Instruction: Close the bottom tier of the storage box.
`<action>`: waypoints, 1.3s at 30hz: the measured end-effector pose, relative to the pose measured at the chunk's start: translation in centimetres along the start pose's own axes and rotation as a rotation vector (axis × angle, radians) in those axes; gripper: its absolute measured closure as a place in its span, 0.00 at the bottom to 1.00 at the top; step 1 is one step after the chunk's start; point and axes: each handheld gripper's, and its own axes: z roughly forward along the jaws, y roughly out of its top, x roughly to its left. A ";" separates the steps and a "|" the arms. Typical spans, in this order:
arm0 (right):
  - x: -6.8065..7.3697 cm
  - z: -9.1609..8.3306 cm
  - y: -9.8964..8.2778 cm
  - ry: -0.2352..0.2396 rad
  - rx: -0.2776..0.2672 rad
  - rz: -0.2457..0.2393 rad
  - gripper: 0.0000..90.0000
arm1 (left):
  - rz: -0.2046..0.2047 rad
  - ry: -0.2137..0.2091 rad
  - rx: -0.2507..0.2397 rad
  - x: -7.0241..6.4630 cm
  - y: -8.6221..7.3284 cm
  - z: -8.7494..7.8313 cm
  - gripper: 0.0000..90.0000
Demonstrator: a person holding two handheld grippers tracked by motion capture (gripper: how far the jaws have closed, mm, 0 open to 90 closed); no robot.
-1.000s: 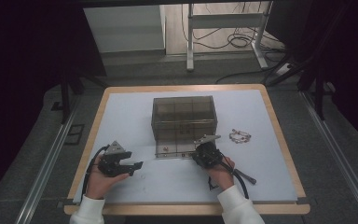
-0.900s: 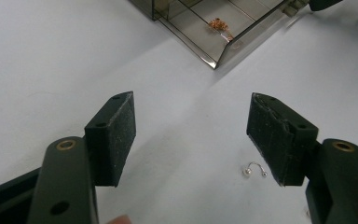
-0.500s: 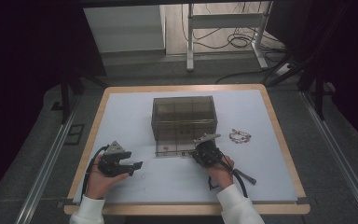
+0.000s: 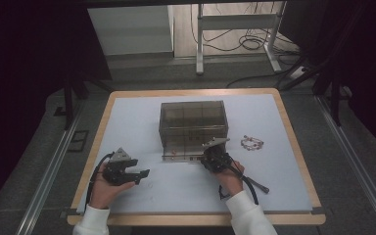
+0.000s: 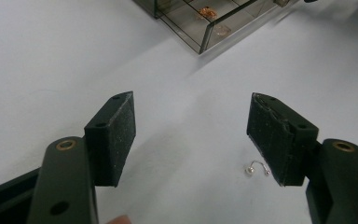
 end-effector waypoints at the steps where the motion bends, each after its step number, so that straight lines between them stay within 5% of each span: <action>1: 0.0 0.0 0.0 -0.001 -0.001 0.000 1.00 | 0.000 0.000 0.001 0.0 0.0 0.0 0.37; 39: -1.4 1.5 1.4 -0.042 -0.008 0.021 1.00 | -0.005 -0.001 0.008 0.2 -0.2 0.1 0.36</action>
